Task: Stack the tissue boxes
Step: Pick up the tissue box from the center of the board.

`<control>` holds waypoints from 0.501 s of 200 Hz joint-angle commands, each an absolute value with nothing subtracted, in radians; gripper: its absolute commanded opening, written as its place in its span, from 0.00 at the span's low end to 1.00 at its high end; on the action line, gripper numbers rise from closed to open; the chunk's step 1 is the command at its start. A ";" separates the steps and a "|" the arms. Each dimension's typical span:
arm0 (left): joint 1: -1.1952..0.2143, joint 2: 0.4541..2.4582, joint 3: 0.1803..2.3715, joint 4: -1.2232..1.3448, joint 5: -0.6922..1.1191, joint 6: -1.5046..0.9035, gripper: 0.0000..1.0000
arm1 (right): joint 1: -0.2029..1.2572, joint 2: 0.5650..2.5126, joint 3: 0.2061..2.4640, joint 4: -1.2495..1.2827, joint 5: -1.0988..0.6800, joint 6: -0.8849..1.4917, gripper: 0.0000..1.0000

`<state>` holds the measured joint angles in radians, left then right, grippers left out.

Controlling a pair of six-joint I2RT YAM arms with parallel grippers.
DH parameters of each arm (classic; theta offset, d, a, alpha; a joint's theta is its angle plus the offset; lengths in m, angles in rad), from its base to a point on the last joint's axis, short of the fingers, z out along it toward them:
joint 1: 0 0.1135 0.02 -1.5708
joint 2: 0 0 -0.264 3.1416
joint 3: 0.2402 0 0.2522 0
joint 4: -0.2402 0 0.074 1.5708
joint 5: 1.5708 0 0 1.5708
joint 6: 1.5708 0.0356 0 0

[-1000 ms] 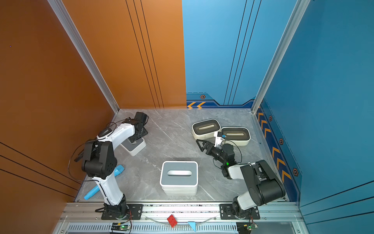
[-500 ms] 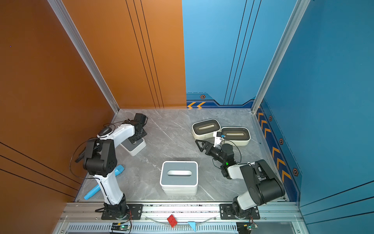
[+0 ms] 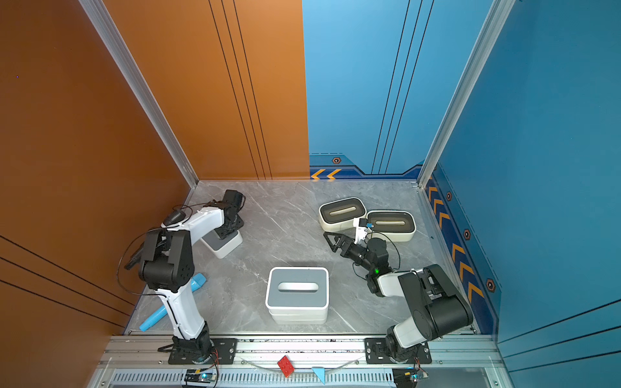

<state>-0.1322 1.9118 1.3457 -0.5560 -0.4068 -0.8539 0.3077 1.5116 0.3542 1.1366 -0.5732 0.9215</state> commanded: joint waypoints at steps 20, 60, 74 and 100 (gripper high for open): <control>-0.186 1.899 1.333 -0.552 -0.398 -0.795 0.49 | 0.309 1.511 0.376 1.133 -0.584 0.908 1.00; -0.253 1.864 1.345 -0.551 -0.416 -0.697 0.48 | 0.292 1.512 0.367 1.153 -0.582 0.929 1.00; -0.278 1.859 1.353 -0.552 -0.414 -0.649 0.48 | 0.287 1.513 0.362 1.161 -0.581 0.936 1.00; -0.310 1.843 1.355 -0.555 -0.420 -0.577 0.47 | 0.276 1.516 0.356 1.175 -0.580 0.948 1.00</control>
<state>-0.2867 1.9022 1.3445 -0.5423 -0.4065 -0.6834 0.2874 1.5116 0.3561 1.1374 -0.5728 0.9260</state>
